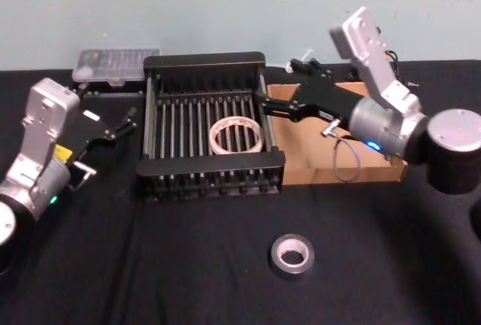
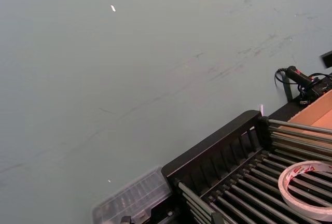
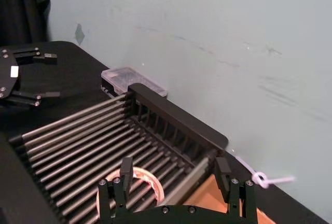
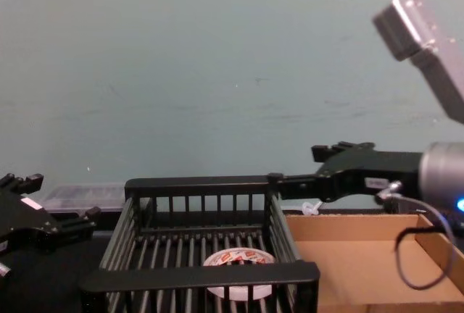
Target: Pick up the white tape and place it into the black box , Pick up the silver tape and place it into the brown box.
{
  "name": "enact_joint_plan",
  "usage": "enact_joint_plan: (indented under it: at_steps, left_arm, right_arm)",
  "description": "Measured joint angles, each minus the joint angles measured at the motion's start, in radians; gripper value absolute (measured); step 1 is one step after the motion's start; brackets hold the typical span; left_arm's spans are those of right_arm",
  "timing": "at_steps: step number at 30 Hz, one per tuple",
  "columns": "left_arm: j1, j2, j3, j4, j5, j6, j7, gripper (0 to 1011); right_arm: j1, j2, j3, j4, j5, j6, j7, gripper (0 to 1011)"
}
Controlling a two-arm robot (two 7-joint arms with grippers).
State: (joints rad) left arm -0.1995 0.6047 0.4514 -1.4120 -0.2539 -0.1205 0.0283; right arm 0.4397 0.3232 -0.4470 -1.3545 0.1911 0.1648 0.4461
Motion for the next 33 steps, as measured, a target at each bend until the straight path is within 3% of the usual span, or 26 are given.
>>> enact_joint_plan:
  at_steps: [11, 18, 23, 33]
  left_arm:
    - [0.000, 0.000, 0.000, 0.000, 0.000, 0.000, 0.000, 1001]
    - [0.000, 0.000, 0.000, 0.000, 0.000, 0.000, 0.000, 1001]
    - [0.000, 0.000, 0.000, 0.000, 0.000, 0.000, 0.000, 1002]
    - [0.000, 0.000, 0.000, 0.000, 0.000, 0.000, 0.000, 1001]
  right_arm:
    - [-0.148, 0.138, 0.057, -0.211, 0.049, 0.089, 0.002, 1003]
    - [-0.237, 0.214, 0.078, -0.310, 0.084, 0.139, 0.016, 1002]
    - [-0.285, 0.256, 0.069, -0.362, 0.109, 0.169, 0.037, 1002]
    - [-0.306, 0.294, 0.014, -0.386, 0.152, 0.225, 0.083, 1003]
